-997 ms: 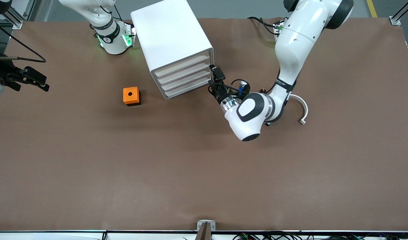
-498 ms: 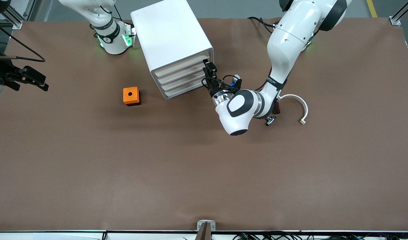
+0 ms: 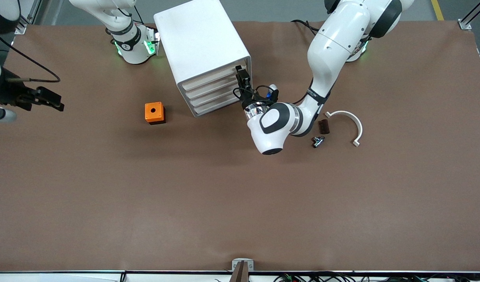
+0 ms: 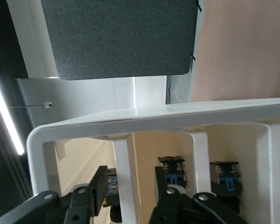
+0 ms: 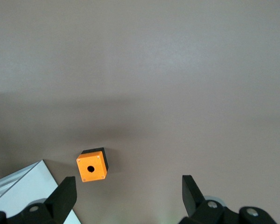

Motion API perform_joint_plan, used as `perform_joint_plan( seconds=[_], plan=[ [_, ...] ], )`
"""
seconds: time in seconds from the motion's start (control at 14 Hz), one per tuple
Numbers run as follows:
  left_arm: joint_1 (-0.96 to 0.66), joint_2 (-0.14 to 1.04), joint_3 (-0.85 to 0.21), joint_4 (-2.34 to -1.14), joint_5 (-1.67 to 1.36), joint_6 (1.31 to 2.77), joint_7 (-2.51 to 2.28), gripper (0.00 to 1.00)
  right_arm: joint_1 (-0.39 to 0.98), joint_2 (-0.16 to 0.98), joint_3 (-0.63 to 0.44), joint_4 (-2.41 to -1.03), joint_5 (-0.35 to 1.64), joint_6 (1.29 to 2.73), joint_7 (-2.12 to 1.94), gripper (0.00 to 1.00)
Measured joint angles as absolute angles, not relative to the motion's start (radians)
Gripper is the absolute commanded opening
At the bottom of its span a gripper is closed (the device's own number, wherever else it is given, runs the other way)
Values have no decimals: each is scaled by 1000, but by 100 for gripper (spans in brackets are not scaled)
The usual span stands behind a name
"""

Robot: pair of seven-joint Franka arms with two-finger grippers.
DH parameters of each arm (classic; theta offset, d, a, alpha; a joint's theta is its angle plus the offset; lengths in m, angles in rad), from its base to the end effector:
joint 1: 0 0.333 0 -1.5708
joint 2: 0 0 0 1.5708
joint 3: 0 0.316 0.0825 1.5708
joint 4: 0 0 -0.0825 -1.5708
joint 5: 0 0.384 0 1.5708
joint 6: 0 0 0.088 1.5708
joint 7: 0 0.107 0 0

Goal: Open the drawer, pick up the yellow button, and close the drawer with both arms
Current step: 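Pull the drawer open with the left gripper while the right gripper approaches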

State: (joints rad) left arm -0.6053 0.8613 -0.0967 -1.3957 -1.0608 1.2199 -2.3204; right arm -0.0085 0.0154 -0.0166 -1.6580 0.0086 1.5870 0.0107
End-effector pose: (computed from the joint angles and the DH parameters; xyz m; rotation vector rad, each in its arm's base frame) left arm 0.4252 -0.4913 0.2285 -1.1329 -1.4846 1.4176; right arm 0.5561 -0.0130 0.5762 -3.1292 0.0568 0.1352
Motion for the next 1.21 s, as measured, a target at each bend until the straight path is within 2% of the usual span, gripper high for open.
perform_joint_plan(
  seconds=[0.21, 0.43, 0.57, 0.78, 1.21],
  plan=[
    [-638, 863, -97, -1395, -1073, 1220, -2327, 36, -11, 90, -22, -1652, 6, 1608, 9, 100],
    [-658, 864, -98, -1395, -1074, 1220, -2329, 17, -12, 164, -26, -1634, -9, 1613, -18, 100],
    [-662, 865, -98, -1395, -1074, 1218, -2329, 9, -6, 175, -22, -1626, -7, 1609, 68, 100],
    [-662, 868, -98, -1396, -1077, 1216, -2330, 6, 76, 173, -4, -1608, 15, 1591, 303, 100],
    [-653, 869, -97, -1396, -1083, 1212, -2360, 6, 292, 168, 9, -1603, 100, 1621, 791, 100]
  ],
)
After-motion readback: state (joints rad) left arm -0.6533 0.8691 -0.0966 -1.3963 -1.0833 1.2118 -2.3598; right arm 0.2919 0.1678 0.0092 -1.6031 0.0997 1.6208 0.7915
